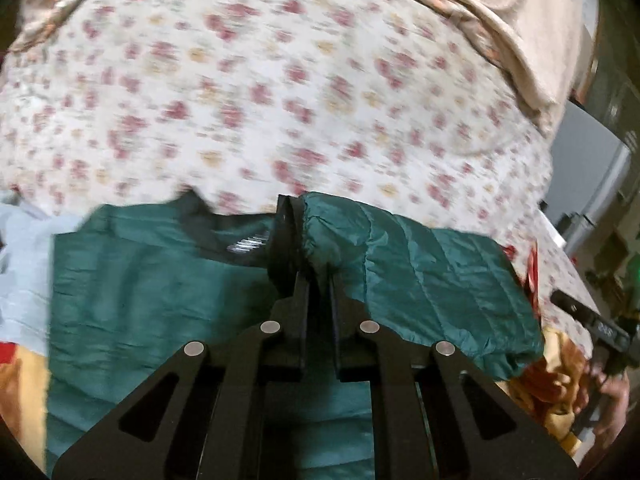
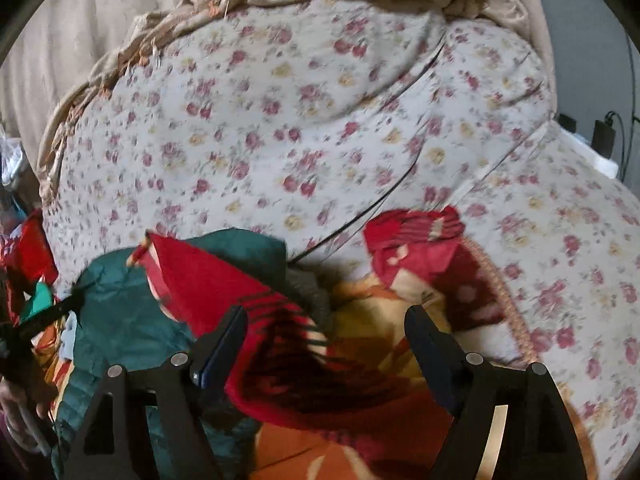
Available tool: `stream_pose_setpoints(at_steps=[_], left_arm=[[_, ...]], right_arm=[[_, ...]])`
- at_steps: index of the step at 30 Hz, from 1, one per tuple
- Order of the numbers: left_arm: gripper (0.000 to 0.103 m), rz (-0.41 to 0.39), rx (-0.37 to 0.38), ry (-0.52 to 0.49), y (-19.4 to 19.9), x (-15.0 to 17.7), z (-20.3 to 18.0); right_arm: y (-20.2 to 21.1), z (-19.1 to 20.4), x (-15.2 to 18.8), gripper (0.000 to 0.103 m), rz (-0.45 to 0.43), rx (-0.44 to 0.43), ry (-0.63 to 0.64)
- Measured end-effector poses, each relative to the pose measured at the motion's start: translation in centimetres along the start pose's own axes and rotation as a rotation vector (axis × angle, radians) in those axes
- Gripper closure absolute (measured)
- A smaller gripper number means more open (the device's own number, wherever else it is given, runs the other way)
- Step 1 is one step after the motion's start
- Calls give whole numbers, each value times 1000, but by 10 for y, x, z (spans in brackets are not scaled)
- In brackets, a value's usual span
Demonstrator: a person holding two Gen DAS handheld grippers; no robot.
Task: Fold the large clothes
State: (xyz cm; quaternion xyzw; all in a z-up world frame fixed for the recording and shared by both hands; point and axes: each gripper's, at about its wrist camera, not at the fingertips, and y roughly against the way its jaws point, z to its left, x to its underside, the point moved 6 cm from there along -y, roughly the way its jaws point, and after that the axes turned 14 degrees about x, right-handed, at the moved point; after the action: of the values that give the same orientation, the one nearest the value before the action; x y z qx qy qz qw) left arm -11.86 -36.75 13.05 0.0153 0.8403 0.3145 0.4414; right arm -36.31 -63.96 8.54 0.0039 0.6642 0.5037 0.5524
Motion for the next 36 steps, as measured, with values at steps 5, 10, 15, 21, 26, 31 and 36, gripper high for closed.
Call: stream_pose_setpoints(at_steps=[5,10,15,21,26,31,36], left_arm=[[95,-14,-97,38,16,1,54],[95,-28,-166,72,31,8,97],[96,-41,-188,121,42,14,128],[96,-87,-197,144,59,16,148],[96,-117,-194,182,76,19,168],[96,-107,-203,195,83,34,185],[96,-92,-223,245,84,49,209]], right_arm=[[-1,28,8,24,29,-52,10],[11,65,10,24,5,-99,77],[-2,117,23,24,51,-163,151],[-42,183,48,25,99,-168,260],[-61,223,57,24,110,-204,297],[-71,254,63,24,127,-235,329],[-76,272,69,24,130,-248,355]])
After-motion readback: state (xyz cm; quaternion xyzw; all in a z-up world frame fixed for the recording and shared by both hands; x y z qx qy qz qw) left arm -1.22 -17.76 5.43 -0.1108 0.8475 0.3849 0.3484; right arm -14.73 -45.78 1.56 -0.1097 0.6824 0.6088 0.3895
